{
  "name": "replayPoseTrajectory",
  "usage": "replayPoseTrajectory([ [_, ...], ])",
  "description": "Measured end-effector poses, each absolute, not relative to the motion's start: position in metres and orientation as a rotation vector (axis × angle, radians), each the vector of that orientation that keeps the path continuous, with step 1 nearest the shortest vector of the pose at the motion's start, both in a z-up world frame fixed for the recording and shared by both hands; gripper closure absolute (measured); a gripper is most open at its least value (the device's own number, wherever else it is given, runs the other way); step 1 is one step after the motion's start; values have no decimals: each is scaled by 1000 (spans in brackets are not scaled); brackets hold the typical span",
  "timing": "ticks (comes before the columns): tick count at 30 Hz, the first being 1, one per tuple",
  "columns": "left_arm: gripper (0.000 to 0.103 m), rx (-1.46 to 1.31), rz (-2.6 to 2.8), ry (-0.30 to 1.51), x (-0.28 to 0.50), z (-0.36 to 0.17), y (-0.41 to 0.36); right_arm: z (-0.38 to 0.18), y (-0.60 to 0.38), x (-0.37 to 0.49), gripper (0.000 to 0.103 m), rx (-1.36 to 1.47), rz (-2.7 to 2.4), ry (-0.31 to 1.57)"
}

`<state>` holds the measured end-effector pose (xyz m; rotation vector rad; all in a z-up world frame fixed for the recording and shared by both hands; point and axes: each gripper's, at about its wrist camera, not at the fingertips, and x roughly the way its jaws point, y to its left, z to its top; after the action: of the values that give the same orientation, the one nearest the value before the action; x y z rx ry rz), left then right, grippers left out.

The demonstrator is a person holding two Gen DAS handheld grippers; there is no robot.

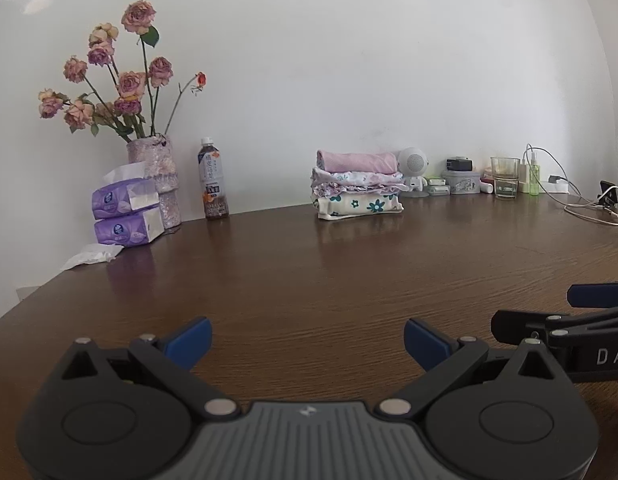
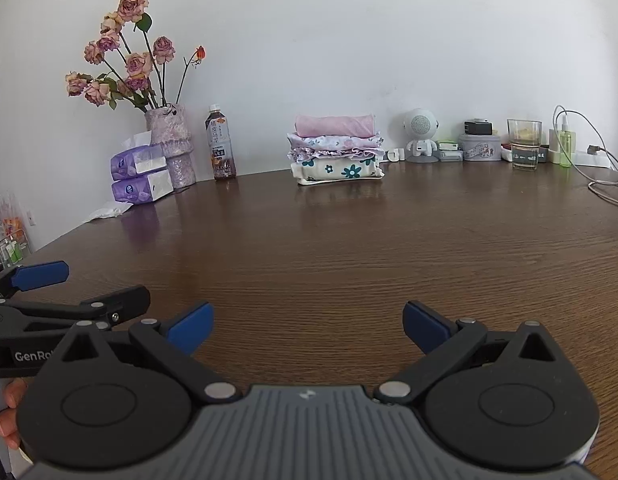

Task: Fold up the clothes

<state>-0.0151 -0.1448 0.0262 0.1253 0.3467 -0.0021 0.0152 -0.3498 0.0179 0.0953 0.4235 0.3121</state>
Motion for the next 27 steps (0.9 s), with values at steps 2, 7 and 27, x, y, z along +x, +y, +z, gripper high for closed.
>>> replayPoseTrajectory([
  [2, 0, 123, 12, 333, -17, 26, -145, 17, -350, 16, 0, 98, 314, 429],
  [7, 1, 128, 34, 324, -19, 27, -147, 17, -349, 17, 0, 96, 305, 428],
  [27, 1, 123, 37, 341, -17, 28, -146, 19, -350, 19, 0, 97, 313, 437],
])
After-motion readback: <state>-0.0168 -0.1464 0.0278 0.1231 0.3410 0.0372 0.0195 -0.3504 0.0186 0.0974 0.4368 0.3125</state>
